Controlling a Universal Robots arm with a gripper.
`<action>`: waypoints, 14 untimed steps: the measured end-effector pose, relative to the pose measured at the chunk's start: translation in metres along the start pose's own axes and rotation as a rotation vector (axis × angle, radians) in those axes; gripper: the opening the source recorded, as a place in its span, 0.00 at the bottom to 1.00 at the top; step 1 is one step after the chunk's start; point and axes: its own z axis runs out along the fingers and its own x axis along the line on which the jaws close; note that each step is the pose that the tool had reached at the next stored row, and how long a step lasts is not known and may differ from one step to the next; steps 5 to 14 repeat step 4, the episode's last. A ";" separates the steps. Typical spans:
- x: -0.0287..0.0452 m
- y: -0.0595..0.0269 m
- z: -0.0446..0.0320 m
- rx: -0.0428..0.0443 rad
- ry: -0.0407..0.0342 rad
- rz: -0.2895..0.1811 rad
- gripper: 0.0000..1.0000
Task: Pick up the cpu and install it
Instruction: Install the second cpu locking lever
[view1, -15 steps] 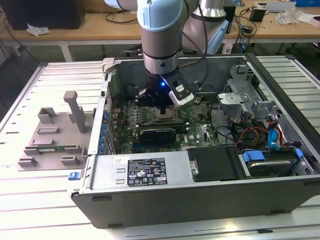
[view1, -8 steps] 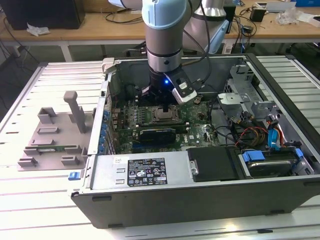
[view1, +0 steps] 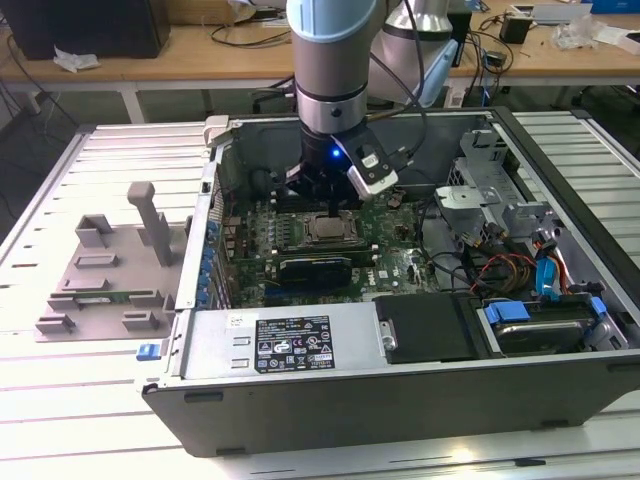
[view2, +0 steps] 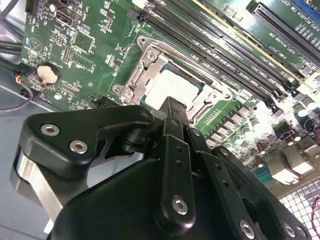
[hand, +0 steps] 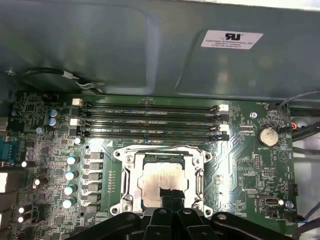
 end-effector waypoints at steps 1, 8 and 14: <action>0.0000 0.0000 -0.0001 0.0001 0.0000 0.000 0.11; 0.0000 0.0000 -0.0002 0.0001 0.0000 0.000 0.11; 0.0000 0.0000 -0.0002 0.0001 0.0000 0.000 0.11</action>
